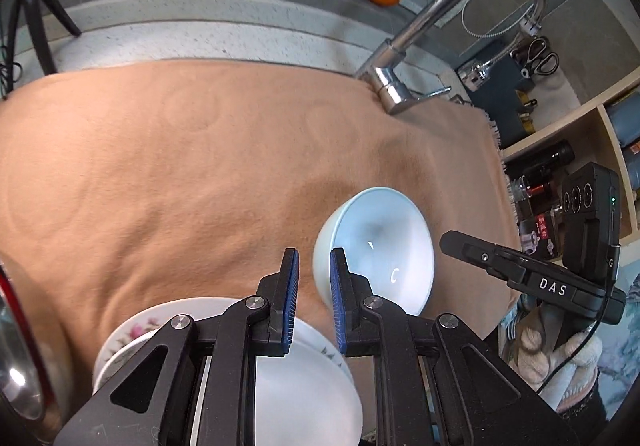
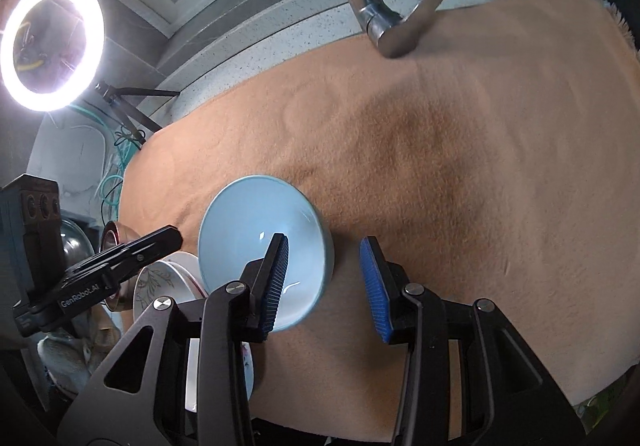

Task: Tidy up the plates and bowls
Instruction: 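Close the left gripper on the pale blue bowl rim, then lift the pale blue bowl with the left gripper over the steel bowls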

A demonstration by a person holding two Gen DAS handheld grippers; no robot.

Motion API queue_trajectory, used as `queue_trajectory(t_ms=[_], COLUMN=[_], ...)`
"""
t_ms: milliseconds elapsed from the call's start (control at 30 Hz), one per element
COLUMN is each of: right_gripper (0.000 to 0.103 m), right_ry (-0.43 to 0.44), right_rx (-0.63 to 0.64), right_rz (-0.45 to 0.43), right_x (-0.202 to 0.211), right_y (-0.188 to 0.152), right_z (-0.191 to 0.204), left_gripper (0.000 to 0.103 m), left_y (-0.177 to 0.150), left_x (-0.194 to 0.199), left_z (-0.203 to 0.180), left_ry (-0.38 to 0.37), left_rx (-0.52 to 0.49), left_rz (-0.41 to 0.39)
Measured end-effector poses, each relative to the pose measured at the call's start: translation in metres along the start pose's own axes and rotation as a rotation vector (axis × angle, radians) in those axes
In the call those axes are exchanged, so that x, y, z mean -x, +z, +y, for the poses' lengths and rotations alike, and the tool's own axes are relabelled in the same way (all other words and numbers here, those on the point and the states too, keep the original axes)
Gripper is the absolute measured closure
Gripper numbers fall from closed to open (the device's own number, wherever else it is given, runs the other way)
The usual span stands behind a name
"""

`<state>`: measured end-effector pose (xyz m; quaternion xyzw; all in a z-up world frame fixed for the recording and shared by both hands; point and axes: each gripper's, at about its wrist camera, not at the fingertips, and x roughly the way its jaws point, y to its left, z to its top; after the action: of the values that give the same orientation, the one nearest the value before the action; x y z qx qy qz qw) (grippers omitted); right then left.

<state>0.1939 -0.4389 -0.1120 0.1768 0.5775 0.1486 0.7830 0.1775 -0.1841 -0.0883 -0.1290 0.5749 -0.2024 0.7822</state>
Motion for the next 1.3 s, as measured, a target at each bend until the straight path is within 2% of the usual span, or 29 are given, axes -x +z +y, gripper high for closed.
queue_trajectory(t_ms=[233, 467, 733, 1000, 1300], right_gripper=[0.064, 0.082, 0.093, 0.094, 0.094], right_ry=[0.009, 0.023, 0.022, 0.005, 0.017], right_rx=[0.011, 0.001, -0.002, 0.001, 0.064], right_rz=[0.027, 0.052, 0.066, 0.052, 0.007], right_x=[-0.011, -0.018, -0.024, -0.02, 0.004], right_y=[-0.001, -0.002, -0.005, -0.004, 0.002], right_z=[0.0, -0.004, -0.003, 0.003, 0.039], left_gripper=[0.09, 0.09, 0.093, 0.093, 0.093], left_y=[0.002, 0.004, 0.002, 0.0, 0.0], left_x=[-0.014, -0.022, -0.031, -0.028, 0.006], left_z=[-0.003, -0.004, -0.01, -0.009, 0.0], left_ry=[0.001, 0.008, 0.012, 0.015, 0.005], left_rx=[0.004, -0.007, -0.036, -0.038, -0.026], left_rz=[0.034, 0.05, 0.068, 0.057, -0.012])
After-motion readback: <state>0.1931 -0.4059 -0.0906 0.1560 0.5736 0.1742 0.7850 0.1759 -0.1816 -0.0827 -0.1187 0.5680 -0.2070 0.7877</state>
